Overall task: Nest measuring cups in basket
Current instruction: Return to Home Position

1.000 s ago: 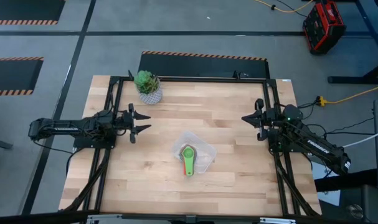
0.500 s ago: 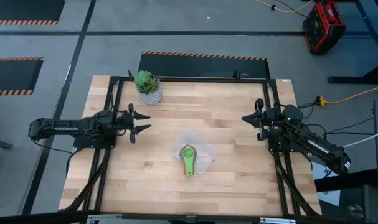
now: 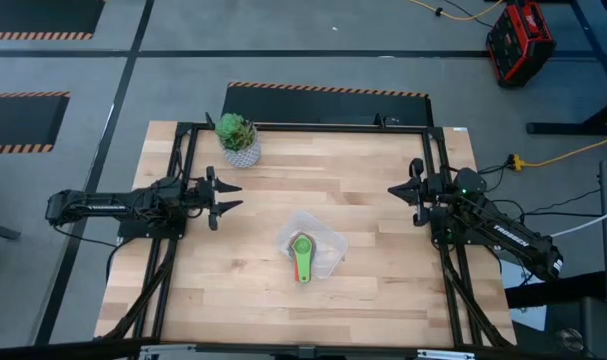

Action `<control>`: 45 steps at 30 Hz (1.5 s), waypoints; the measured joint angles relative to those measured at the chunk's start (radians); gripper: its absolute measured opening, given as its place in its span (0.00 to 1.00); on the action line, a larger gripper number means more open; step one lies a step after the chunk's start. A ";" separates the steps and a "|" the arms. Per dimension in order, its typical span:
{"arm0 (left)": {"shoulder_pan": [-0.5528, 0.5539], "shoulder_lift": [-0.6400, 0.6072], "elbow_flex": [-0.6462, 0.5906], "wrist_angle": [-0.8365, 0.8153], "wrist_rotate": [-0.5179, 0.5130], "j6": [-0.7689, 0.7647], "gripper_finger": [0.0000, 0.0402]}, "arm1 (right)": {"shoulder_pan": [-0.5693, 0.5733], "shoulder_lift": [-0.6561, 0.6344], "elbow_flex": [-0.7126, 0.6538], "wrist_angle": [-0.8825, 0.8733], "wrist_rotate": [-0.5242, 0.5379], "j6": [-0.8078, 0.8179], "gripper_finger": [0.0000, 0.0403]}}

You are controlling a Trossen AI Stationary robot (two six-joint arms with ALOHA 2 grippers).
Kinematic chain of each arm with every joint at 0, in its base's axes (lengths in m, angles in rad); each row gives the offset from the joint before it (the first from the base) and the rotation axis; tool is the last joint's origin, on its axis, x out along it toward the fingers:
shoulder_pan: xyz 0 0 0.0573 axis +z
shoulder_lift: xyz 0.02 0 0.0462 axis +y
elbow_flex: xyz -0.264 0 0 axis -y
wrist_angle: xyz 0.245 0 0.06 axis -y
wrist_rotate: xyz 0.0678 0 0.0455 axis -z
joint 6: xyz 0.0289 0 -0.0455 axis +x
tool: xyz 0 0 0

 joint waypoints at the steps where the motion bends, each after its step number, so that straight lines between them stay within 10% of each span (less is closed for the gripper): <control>1: 0.000 0.000 0.000 0.000 0.000 0.000 0.45 | 0.000 0.000 0.000 0.000 0.000 0.000 0.04; 45: 0.000 -0.188 0.000 0.000 0.000 0.000 0.45 | 0.000 0.000 0.000 0.000 0.000 0.000 0.04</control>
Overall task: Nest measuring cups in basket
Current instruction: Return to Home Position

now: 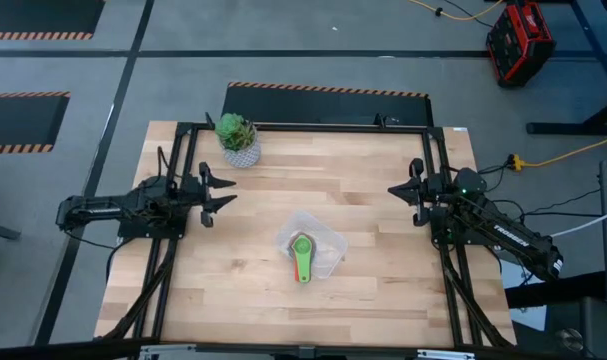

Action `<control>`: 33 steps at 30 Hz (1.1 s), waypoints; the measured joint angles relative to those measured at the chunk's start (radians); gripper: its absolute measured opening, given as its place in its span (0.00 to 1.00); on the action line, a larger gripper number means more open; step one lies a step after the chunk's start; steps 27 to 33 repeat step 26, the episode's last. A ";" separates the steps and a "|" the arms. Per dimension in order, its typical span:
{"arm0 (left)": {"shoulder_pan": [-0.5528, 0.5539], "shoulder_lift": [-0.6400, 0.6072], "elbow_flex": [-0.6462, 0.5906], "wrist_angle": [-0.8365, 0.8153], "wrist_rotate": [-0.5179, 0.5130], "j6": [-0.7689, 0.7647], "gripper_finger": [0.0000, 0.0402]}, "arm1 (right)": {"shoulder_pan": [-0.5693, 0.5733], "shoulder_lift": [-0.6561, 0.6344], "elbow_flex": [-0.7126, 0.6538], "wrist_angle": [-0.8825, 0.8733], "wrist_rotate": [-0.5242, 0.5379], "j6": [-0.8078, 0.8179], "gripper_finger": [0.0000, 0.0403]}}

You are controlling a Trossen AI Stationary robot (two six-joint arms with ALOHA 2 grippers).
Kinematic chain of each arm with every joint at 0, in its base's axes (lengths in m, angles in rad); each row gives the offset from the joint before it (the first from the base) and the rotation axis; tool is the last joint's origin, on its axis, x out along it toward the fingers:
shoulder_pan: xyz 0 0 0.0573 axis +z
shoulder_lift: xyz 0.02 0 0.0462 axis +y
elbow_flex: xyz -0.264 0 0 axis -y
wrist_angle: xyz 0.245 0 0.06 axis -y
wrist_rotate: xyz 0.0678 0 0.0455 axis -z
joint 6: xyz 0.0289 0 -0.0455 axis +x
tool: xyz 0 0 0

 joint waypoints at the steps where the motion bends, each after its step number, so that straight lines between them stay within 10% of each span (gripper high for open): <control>1: 0.000 -0.007 0.000 0.000 0.000 0.000 0.45 | 0.000 0.000 0.000 0.000 0.000 0.000 0.04; 33: 0.000 -0.017 0.000 0.004 0.000 0.000 0.45 | 0.000 0.000 0.000 0.000 0.000 0.000 0.04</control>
